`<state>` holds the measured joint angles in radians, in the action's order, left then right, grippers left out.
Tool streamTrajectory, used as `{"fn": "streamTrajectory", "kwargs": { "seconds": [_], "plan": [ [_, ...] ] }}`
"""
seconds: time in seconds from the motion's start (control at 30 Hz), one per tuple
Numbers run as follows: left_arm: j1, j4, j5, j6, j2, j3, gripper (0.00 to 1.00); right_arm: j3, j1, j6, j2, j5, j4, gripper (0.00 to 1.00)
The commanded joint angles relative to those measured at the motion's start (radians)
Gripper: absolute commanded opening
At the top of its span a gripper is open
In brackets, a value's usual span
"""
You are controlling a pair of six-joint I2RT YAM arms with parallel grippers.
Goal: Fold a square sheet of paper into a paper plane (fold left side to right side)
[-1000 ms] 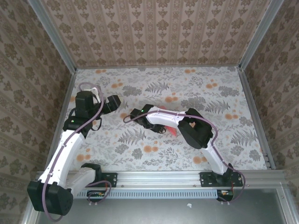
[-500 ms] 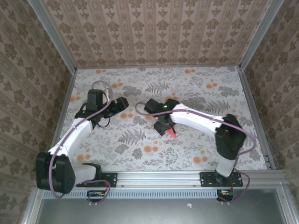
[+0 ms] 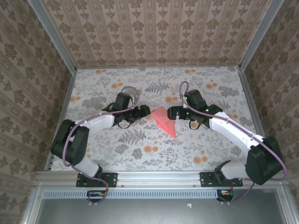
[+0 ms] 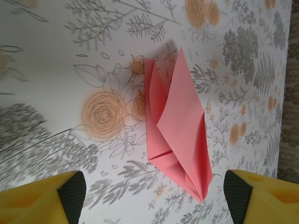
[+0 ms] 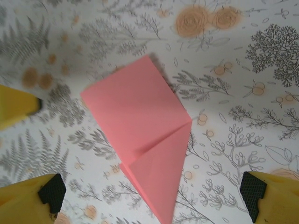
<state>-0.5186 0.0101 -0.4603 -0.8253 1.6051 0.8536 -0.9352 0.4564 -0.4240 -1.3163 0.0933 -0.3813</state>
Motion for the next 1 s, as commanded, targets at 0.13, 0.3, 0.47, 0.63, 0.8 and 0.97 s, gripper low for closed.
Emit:
{"fn": "streamTrajectory", "kwargs": {
  "seconds": [0.13,0.3,0.47,0.63,0.8,0.97],
  "plan": [
    [-0.04,0.12,-0.063,-0.055,0.151,0.115,0.74,0.097,-0.087,-0.071,0.095,0.118,0.126,1.0],
    [-0.05,0.154,-0.088,-0.068,0.23,0.144,0.61,0.122,-0.128,-0.058,0.117,0.155,0.122,1.0],
    [-0.039,0.181,-0.107,-0.054,0.277,0.158,0.35,0.123,-0.172,-0.042,0.104,0.264,0.142,1.0],
    [-0.007,0.205,-0.134,-0.002,0.242,0.123,0.09,0.083,-0.19,0.0,0.029,0.362,0.134,1.0],
    [0.03,0.193,-0.234,0.132,0.164,0.068,0.01,0.028,-0.192,0.067,-0.08,0.495,0.167,0.95],
    [0.056,0.128,-0.338,0.286,0.1,0.012,0.0,-0.012,-0.191,0.122,-0.237,0.65,0.259,0.82]
  ]
}}
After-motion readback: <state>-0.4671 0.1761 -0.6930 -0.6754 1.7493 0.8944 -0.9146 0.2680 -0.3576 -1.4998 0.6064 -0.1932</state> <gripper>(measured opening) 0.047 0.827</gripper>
